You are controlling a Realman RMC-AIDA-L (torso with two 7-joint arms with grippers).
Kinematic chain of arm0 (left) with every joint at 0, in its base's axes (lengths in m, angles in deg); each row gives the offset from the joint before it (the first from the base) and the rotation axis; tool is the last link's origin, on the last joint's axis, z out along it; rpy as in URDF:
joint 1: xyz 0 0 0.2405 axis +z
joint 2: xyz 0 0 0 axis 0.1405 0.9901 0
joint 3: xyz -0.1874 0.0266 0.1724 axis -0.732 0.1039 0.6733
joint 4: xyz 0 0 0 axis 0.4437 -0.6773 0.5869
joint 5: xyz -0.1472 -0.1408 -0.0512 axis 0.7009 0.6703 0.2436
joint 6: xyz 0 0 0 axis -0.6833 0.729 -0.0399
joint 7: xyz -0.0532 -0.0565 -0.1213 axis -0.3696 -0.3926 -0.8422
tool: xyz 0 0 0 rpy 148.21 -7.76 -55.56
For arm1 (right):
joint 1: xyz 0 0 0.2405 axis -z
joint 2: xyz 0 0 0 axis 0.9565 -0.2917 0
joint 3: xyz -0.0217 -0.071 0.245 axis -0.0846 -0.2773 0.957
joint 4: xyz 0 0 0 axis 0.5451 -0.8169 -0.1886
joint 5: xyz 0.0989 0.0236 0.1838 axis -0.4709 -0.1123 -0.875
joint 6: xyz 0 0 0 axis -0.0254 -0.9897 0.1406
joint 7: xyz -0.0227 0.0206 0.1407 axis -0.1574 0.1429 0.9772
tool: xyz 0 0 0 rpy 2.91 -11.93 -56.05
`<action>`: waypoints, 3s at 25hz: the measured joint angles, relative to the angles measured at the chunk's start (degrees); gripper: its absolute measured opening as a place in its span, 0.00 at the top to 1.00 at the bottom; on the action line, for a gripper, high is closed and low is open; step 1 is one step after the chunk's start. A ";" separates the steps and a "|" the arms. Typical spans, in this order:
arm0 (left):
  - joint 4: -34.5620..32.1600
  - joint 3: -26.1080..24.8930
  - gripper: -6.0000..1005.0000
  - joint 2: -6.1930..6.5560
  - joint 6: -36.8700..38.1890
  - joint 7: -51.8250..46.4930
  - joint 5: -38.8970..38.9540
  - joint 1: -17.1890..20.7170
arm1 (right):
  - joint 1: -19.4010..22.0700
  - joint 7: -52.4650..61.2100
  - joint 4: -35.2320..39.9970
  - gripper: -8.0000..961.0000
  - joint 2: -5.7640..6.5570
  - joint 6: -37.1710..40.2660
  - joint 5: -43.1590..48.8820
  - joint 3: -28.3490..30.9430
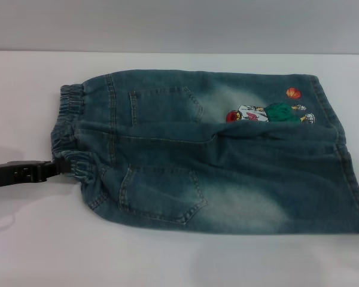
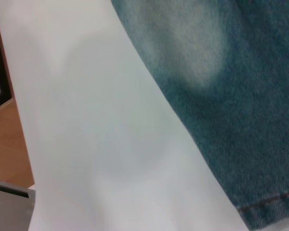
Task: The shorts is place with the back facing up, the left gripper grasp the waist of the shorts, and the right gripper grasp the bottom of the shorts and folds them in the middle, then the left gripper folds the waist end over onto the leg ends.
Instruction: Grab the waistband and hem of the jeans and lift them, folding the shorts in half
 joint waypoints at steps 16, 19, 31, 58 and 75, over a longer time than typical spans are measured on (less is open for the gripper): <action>0.00 -0.27 0.96 -0.15 0.22 -0.25 0.00 0.02 | 0.04 1.11 0.00 0.33 -1.15 -2.24 0.05 -0.71; 0.00 -0.27 0.96 -0.17 0.25 -0.24 0.00 0.07 | -0.08 1.11 0.11 0.33 -1.43 -2.64 0.06 -0.71; 0.17 -0.27 0.96 -0.27 0.31 0.00 0.00 0.42 | -0.87 0.86 1.69 0.33 -2.68 -3.68 0.06 -0.68; 0.34 -0.37 0.96 -0.27 -0.31 0.07 -0.01 0.01 | -2.32 0.63 4.19 0.34 -4.62 -3.95 0.05 -3.17; 0.09 -0.53 0.96 -0.27 -0.79 0.07 -0.01 -0.15 | -1.45 -0.44 5.56 0.96 -5.37 -7.49 1.49 -3.60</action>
